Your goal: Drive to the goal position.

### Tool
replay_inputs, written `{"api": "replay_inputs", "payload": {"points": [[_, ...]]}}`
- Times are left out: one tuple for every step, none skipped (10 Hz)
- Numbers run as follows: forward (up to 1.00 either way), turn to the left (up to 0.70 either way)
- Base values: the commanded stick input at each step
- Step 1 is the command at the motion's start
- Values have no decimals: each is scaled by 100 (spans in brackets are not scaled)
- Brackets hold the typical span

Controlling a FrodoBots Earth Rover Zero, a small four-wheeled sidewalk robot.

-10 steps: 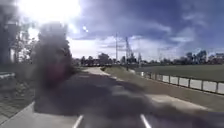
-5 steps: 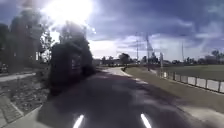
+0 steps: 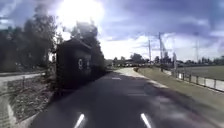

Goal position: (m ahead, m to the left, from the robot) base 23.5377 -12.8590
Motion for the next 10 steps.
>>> {"api": "replay_inputs", "payload": {"points": [[100,0],[100,0],[100,0],[100,0],[100,0],[100,0],[100,0],[100,0],[100,0],[100,0]]}}
